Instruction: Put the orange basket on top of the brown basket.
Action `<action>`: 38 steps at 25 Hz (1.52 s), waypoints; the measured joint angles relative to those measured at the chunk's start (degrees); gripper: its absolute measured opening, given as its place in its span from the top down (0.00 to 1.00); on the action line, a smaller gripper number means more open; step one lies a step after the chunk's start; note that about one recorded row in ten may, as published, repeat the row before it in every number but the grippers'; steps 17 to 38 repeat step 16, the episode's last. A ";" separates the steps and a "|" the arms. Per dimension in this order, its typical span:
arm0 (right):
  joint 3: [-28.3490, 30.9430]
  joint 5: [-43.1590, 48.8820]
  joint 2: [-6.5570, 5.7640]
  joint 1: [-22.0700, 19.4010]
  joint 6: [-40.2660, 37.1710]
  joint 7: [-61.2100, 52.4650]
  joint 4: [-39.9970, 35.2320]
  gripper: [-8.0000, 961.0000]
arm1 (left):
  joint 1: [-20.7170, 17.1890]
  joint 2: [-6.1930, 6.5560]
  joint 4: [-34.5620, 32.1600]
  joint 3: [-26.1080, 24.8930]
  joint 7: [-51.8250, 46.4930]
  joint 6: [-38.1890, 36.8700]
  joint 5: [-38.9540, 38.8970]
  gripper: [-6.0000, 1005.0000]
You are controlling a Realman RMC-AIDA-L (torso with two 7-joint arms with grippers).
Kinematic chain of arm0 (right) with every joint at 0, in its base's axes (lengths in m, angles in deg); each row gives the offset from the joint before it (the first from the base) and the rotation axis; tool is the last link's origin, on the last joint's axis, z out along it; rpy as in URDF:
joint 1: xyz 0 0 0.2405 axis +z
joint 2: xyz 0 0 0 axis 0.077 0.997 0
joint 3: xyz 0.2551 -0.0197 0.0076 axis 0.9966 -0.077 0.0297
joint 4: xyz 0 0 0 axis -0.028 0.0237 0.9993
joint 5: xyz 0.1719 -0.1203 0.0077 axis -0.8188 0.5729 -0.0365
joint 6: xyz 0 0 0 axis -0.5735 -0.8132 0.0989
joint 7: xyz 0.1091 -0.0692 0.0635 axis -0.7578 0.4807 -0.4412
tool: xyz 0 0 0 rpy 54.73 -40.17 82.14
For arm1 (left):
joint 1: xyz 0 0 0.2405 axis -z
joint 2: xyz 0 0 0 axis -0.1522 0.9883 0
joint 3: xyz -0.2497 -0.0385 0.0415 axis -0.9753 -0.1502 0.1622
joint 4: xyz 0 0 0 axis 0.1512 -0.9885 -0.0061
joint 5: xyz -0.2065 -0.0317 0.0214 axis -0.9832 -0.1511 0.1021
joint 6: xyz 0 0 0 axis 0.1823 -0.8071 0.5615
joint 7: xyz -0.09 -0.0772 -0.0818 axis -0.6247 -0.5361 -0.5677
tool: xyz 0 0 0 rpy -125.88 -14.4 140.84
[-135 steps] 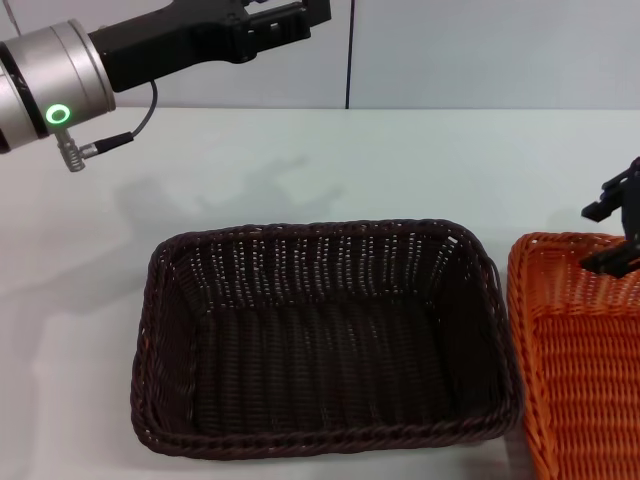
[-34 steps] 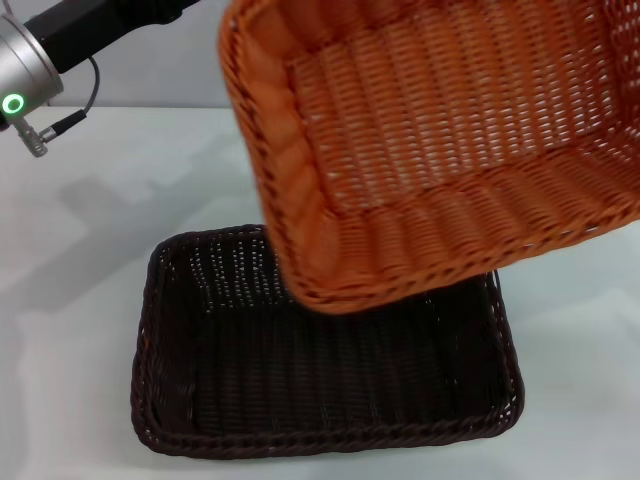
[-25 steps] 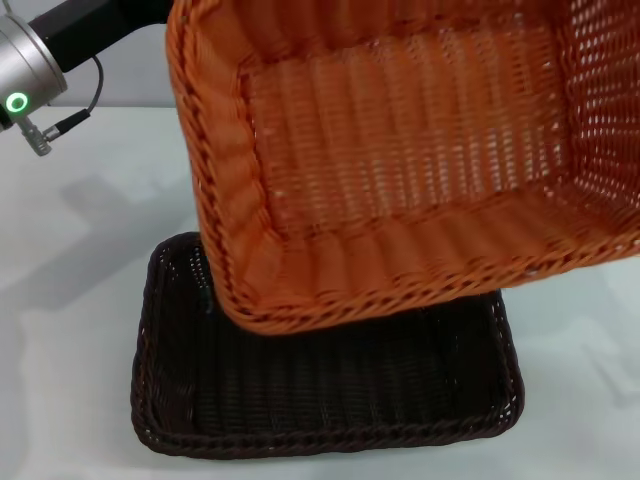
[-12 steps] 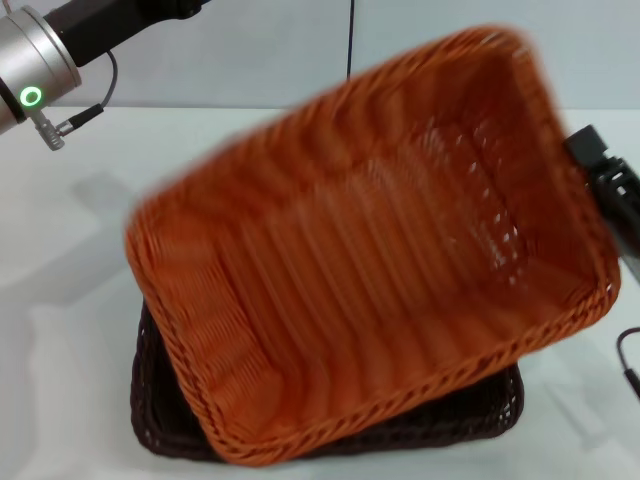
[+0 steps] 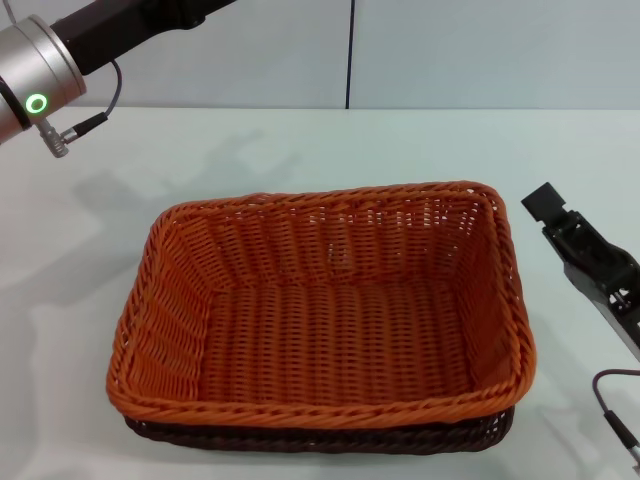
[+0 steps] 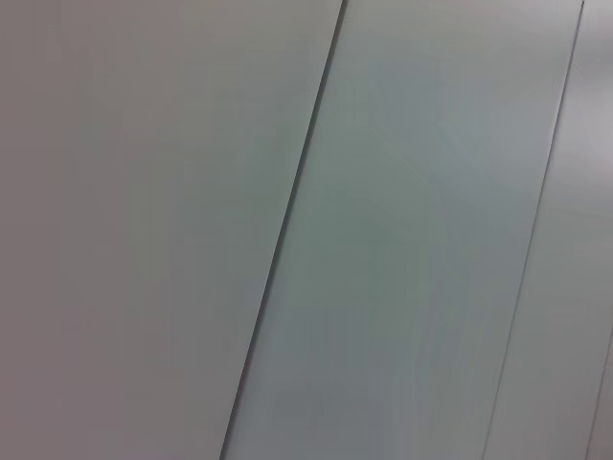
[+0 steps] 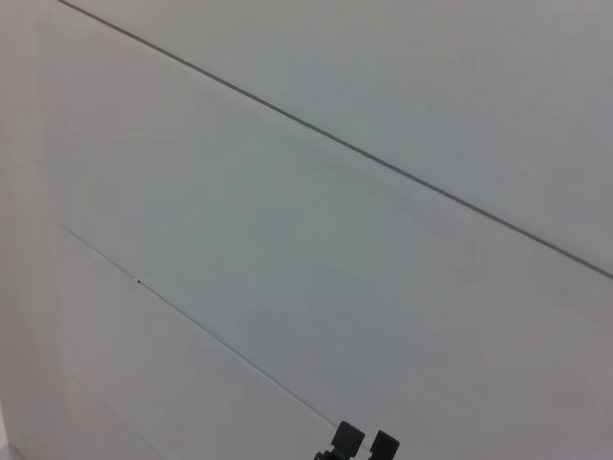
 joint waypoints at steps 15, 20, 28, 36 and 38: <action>8.37 -12.54 -0.65 0.52 -1.33 2.52 -27.13 0.52 | -2.17 -0.51 -1.88 -0.64 6.37 2.81 -9.16 0.14; 9.10 -17.30 -1.00 1.09 4.31 6.32 -30.25 0.52 | -2.63 -0.52 -2.48 -0.64 7.85 3.54 -11.46 0.14; 9.10 -17.30 -1.00 1.09 4.31 6.32 -30.25 0.52 | -2.63 -0.52 -2.48 -0.64 7.85 3.54 -11.46 0.14; 9.10 -17.30 -1.00 1.09 4.31 6.32 -30.25 0.52 | -2.63 -0.52 -2.48 -0.64 7.85 3.54 -11.46 0.14; 9.10 -17.30 -1.00 1.09 4.31 6.32 -30.25 0.52 | -2.63 -0.52 -2.48 -0.64 7.85 3.54 -11.46 0.14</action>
